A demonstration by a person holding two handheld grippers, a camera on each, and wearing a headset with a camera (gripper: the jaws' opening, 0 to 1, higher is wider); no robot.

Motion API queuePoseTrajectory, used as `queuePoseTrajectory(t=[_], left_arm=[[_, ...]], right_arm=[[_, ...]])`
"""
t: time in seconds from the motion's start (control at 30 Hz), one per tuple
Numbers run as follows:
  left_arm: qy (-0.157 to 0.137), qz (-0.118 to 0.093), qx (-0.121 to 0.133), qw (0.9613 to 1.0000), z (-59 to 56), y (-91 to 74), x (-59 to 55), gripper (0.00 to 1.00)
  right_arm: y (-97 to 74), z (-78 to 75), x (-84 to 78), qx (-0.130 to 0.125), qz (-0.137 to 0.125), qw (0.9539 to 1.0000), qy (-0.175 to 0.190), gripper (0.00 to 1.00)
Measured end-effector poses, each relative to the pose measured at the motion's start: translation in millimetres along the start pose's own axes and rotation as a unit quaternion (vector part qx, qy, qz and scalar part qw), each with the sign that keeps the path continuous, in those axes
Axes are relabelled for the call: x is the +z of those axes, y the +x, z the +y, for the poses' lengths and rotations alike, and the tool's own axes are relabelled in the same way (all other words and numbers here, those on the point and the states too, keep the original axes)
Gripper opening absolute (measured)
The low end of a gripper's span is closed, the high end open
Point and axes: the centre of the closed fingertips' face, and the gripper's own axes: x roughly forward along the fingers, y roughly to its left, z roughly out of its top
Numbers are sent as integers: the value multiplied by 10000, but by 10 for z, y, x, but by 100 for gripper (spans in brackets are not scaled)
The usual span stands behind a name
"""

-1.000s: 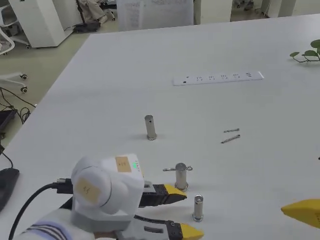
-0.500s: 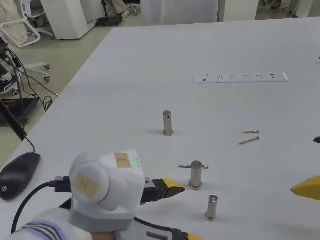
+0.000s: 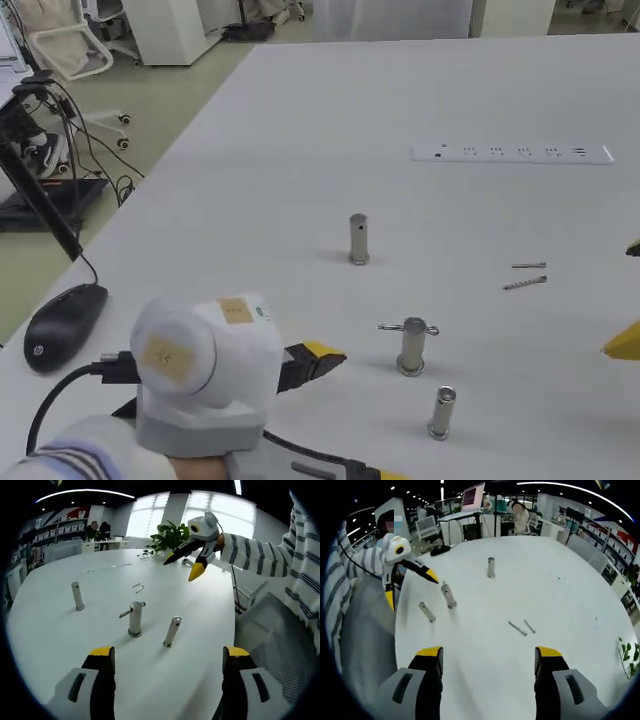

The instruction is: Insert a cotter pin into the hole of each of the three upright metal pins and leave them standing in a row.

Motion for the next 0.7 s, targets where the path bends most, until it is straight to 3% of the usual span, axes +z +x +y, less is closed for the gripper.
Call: queuePoseTrajectory(t=[0.1, 0.37, 0.47, 0.7], left_arm=[[-87, -3, 46, 10000, 2, -7, -10, 96], [-41, -212, 233, 9995, 7, -41, 67, 95], [-262, -165, 144, 9994, -39, -44, 54, 97], [-314, -133, 282, 9990, -18, -66, 47, 99]], right_arm=[[39, -66, 27, 39, 89, 9999, -118, 75], [154, -258, 50, 114, 326, 9989, -313, 73], [209, -307, 50, 158, 419, 9981, -432, 70], [324, -432, 95, 182, 549, 9967, -575, 66]])
